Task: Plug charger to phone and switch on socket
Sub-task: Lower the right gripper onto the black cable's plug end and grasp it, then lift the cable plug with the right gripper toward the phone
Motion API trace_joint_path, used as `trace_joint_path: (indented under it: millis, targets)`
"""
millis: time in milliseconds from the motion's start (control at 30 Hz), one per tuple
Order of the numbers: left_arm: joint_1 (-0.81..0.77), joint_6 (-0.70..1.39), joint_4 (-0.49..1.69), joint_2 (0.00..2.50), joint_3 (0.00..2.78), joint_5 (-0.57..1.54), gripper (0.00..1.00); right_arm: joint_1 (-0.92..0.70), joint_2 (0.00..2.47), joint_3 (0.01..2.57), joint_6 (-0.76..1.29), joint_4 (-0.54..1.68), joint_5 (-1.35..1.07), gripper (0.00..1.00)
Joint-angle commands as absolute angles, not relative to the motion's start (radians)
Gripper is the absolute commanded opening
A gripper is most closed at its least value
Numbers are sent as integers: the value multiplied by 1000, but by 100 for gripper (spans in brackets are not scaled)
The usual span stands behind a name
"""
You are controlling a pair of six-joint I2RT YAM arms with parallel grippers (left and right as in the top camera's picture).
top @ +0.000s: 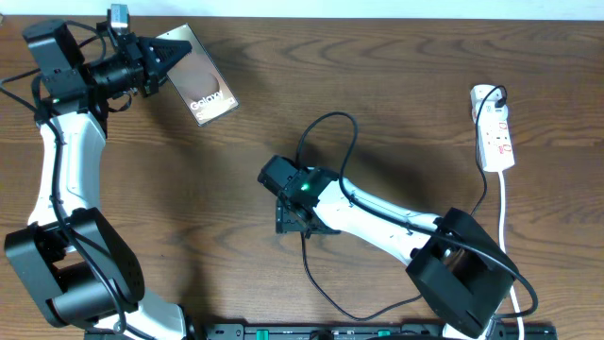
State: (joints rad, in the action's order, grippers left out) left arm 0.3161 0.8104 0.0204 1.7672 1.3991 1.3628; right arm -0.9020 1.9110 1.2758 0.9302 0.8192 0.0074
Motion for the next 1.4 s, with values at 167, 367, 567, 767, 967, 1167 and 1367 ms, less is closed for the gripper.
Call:
trace_joint_path:
  millis: [167, 367, 567, 767, 967, 1167, 1367]
  targets:
    - [319, 804, 14, 1751, 1411, 1376, 8, -911, 1959, 1296, 927, 812, -11, 56]
    - [319, 804, 14, 1751, 1411, 1376, 7, -911, 1966, 1296, 926, 812, -11, 54]
    - [319, 804, 14, 1751, 1411, 1376, 7, -913, 1969, 1296, 927, 812, -10, 53]
    - [319, 804, 14, 1751, 1411, 1376, 7, -912, 1996, 1296, 927, 812, -22, 47]
    - [319, 804, 14, 1751, 1411, 1376, 7, -912, 1996, 1296, 927, 805, -29, 47]
    - [319, 804, 14, 1751, 1411, 1376, 7, -912, 1996, 1296, 928, 808, -29, 33]
    - [319, 804, 14, 1751, 1411, 1376, 7, -912, 1996, 1296, 928, 808, -29, 24]
